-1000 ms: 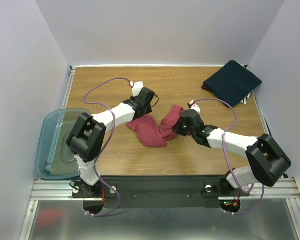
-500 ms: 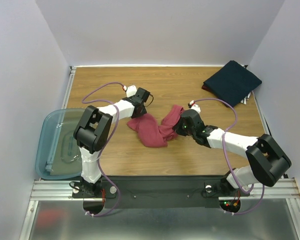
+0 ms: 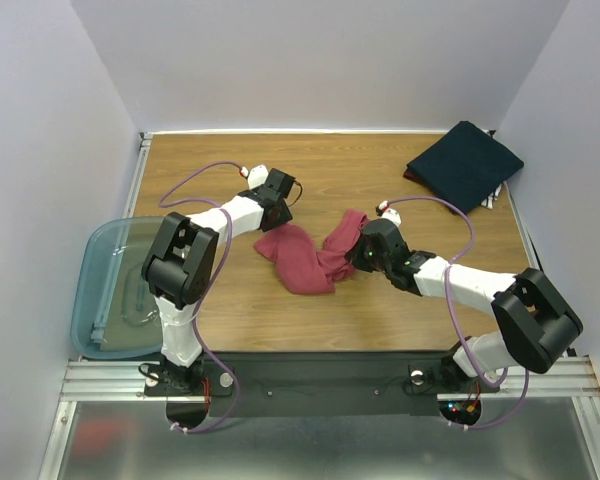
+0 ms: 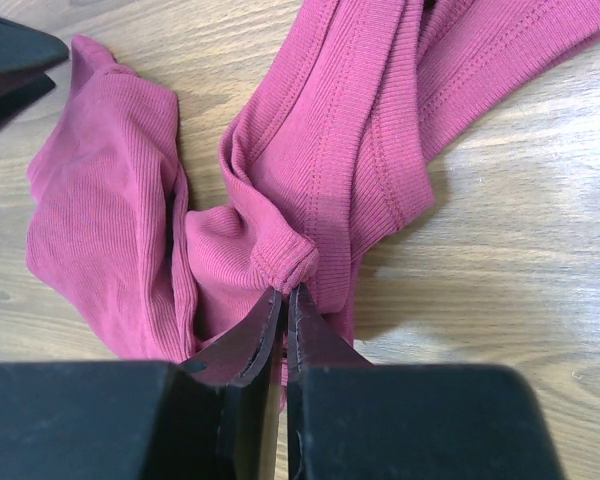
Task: Fold and stack the tank tops
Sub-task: Flatten the tank top out
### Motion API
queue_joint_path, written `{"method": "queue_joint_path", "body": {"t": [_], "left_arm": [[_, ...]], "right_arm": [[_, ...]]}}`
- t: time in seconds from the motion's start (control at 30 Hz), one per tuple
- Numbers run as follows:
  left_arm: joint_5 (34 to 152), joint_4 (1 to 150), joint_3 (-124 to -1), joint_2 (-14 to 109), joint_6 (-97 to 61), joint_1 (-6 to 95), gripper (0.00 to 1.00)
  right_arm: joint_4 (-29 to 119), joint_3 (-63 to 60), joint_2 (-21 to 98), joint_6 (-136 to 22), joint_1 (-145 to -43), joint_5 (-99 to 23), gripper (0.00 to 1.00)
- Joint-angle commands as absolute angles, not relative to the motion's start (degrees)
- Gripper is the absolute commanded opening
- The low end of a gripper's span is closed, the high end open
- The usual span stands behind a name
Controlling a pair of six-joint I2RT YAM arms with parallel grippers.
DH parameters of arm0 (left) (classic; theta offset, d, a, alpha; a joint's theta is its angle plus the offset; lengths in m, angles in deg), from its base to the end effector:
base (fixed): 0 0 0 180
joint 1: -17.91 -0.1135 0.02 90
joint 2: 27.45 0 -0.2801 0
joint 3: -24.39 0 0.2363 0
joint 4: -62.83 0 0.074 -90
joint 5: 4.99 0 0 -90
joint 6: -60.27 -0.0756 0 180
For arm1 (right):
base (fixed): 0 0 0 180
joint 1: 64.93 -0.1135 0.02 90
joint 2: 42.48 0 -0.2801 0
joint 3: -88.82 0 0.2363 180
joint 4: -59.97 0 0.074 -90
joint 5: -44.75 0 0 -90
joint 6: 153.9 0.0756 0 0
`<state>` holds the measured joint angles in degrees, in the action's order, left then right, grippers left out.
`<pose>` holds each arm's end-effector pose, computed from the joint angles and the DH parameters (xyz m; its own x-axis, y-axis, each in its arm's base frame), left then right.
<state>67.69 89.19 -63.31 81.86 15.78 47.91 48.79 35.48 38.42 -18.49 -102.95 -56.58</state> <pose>0.3838 -0.1956 0.1822 -0.6682 -0.4006 -0.6269 -0.2454 0.9142 -0.3226 0.2461 0.1735 0.1880 -0.6902 0.3467 -0.6351 0.0119 0.8830 0.4692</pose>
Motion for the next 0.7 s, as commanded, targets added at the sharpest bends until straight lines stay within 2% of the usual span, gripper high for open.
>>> {"method": "queue_joint_path", "body": {"t": [0.0,0.47,0.57,0.63,0.67], "left_arm": [[66.5,92.5,-68.4,80.2,16.6,48.0,0.48],[65.2,96.5,-73.5,88.0,19.0,48.8,0.47],[65.0,96.6,-73.5,88.6,19.7,49.0,0.45],[65.0,97.0,-73.8,89.3,19.7,49.1,0.4],[65.0,97.0,-74.1,89.8,19.7,49.1,0.35]], "right_arm": [[51.7,32.6,37.2,-19.1,-103.4,-57.8,0.0],[51.5,33.0,36.2,-19.0,-103.4,-58.4,0.0],[51.5,32.9,36.5,-18.8,-103.4,-58.3,0.0],[51.5,32.6,36.7,-18.8,-103.4,-58.3,0.0],[51.5,32.6,36.8,-18.8,-103.4,-58.5,0.0]]}}
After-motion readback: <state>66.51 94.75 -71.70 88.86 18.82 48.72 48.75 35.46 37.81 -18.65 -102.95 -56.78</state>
